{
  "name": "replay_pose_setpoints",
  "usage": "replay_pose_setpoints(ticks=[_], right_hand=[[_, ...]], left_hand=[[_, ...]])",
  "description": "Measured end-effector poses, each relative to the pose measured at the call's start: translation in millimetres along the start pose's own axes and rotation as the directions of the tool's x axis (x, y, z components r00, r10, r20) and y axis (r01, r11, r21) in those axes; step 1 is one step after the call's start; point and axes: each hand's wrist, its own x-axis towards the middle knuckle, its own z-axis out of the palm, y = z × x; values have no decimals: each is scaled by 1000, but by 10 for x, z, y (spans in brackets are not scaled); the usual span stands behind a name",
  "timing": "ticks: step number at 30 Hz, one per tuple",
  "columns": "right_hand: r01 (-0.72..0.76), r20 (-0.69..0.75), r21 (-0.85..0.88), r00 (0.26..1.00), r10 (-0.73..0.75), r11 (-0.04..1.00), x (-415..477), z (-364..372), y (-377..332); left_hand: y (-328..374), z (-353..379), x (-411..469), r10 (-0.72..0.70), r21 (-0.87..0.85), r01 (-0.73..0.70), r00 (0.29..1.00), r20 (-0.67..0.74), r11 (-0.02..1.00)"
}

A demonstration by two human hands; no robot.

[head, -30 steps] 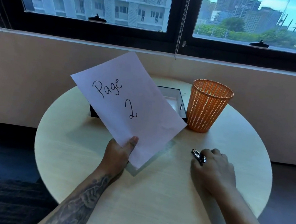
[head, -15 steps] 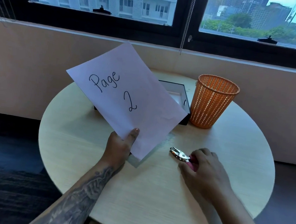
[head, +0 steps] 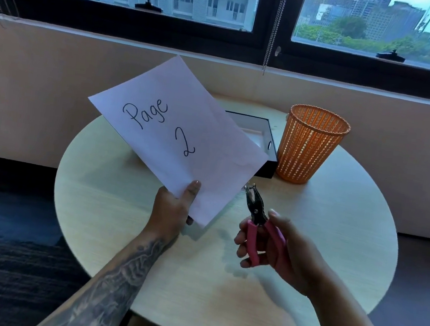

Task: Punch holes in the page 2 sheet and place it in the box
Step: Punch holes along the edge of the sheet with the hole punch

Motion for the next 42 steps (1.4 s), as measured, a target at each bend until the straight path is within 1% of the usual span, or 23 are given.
replay_pose_setpoints(ticks=[2,4,7,10,13,17,22,26,34,42], right_hand=[[-12,30,64,999,10,998,12,16,6],[-37,51,87,998,32,996,23,24,-1],[-97,67,84,993,92,992,46,29,-5],[-166,97,52,982,160,985,70,31,-8],[-210,113,-16,971,211,978,83,36,-6],[-219,74,-198,969,237,956,112,81,4],[-252,34,-298,961,274,921,167,139,-20],[-241,10,-332,966,259,912,185,154,-31],[-203,-56,-471,978,200,859,170,201,-73],[-198,-75,-505,980,186,840,153,219,-92]], left_hand=[[2,-6,-4,-6,22,6,1000,6,1000],[6,-10,2,-18,13,18,1000,3,1000],[11,-18,15,-38,-30,37,999,-4,999],[22,-20,20,-53,-37,52,999,-12,998],[31,-20,35,-69,-32,68,997,-28,997],[17,-16,76,-84,1,84,995,-47,996],[1,8,107,-113,32,115,991,-67,993],[-11,3,127,-120,35,122,991,-67,992],[-17,4,143,-131,26,133,990,-50,991],[5,8,144,-145,35,148,987,-69,988]])
